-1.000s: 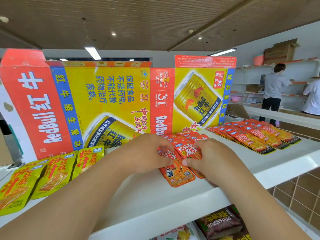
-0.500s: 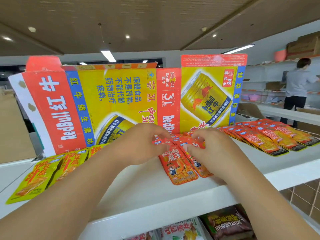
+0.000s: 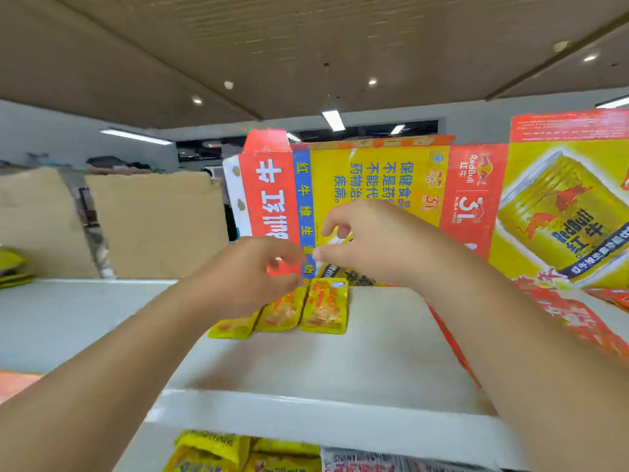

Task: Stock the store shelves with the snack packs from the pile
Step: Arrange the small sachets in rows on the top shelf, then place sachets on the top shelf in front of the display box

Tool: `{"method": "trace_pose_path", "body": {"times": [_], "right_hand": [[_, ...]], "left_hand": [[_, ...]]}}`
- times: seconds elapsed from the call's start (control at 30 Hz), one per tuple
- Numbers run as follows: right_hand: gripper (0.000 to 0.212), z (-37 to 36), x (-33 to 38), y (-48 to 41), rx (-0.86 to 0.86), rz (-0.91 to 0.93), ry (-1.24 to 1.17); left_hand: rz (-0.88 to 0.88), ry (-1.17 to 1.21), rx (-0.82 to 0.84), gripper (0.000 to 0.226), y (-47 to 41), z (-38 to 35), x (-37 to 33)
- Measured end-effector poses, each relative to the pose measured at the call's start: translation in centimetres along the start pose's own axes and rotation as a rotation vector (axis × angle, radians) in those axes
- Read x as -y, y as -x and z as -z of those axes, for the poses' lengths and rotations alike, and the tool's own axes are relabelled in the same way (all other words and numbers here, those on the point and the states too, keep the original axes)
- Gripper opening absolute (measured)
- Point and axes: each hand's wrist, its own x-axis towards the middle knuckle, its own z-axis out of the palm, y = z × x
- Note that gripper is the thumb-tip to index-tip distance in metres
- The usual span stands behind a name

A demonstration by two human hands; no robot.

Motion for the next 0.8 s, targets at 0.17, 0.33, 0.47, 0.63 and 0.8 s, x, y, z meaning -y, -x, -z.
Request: {"method": "trace_pose_path", "body": {"times": [0.17,0.33,0.47,0.63,0.8], "right_hand": [[0.033,-3.0,7.7,-4.3,0.060,0.143,-0.048],[0.031,-7.5,15.6,-7.9,0.164,0.205,-0.122],[0.032,-11.5,21.9,-10.5,0.213,0.254,-0.171],[0.027,-16.8,29.3,-13.5,0.275,0.281,-0.220],[0.028,-21.0,35.7,-15.9,0.323,0.347,-0.218]], "left_hand": [[0.122,-0.105,-0.108,0.032,3.1,5.6,6.5],[0.241,-0.142,-0.121,0.035,8.1,11.2,13.5],[0.325,-0.177,-0.136,0.037,12.7,16.0,18.7],[0.422,-0.184,-0.166,0.039,18.0,21.1,24.8],[0.515,-0.200,-0.172,0.040,22.1,24.3,29.7]]}}
